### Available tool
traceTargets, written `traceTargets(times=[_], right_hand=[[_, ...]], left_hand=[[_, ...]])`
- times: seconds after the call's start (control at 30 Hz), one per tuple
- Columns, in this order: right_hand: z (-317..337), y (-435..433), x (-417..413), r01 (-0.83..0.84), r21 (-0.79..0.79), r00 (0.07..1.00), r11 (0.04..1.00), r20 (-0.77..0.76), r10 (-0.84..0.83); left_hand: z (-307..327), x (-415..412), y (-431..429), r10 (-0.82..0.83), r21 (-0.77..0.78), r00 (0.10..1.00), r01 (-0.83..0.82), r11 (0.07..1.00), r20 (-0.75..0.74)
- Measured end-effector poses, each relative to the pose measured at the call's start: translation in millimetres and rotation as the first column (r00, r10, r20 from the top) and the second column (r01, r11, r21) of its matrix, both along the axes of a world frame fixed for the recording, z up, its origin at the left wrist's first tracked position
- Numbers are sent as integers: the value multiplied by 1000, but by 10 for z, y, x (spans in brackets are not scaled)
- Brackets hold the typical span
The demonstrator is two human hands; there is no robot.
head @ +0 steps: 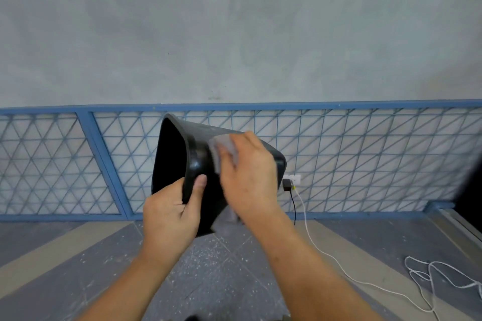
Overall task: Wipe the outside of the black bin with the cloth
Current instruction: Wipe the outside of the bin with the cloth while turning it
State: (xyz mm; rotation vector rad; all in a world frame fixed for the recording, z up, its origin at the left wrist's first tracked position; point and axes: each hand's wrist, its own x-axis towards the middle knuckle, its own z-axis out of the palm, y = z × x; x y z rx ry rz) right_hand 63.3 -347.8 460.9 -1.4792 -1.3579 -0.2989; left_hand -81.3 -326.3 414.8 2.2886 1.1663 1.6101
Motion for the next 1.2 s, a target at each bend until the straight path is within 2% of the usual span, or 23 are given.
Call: traceTargets(times=[0.13, 0.17, 0.23, 0.33, 0.37, 0.43, 0.57, 0.67, 0.77, 0.83, 0.9, 1.07, 1.2], right_hand=[[-221, 59, 629, 212, -171, 944, 962, -220, -247], [-223, 45, 611, 226, -179, 937, 957, -229, -264], [-142, 19, 313, 166, -91, 968, 982, -176, -179], [3, -70, -197, -49, 28, 995, 998, -87, 51], [11, -73, -215, -71, 41, 995, 997, -65, 74], [-60, -27, 7, -9, 35, 998, 999, -66, 11], [-352, 53, 688, 150, -220, 935, 964, -285, -210], [-490, 48, 819, 36, -209, 818, 977, -555, -149], [-515, 57, 819, -79, -74, 549, 994, -835, -19], [-510, 65, 808, -134, -11, 371, 991, -928, 40], [-515, 72, 796, -144, 35, 253, 989, -965, 71], [-599, 99, 755, -123, 83, 163, 989, -981, 102], [-685, 88, 742, -76, 123, 52, 989, -990, 127]], left_hand=[[-15, -105, -42, -57, 34, 998, 57, 998, 19], [-23, -83, -37, -55, 48, 998, 55, 997, 7], [-29, -11, -12, -26, 78, 999, 28, 997, -26], [-24, 65, 23, -8, 61, 999, 11, 998, -50], [-22, 59, 32, -10, 57, 999, 12, 998, -43], [-28, 15, 25, -14, 56, 999, 15, 998, -29], [-57, -108, 32, -39, -2, 999, 39, 999, 5], [-32, -126, 105, -66, -27, 997, 66, 997, 33], [-25, -88, 173, -113, -76, 993, 116, 990, 42], [-6, -63, 213, -153, -112, 987, 158, 981, 49], [27, -52, 266, -187, -119, 982, 189, 975, 28], [162, -19, 394, -325, -205, 946, 320, 925, 12], [281, 25, 483, -367, -190, 929, 354, 916, -38]])
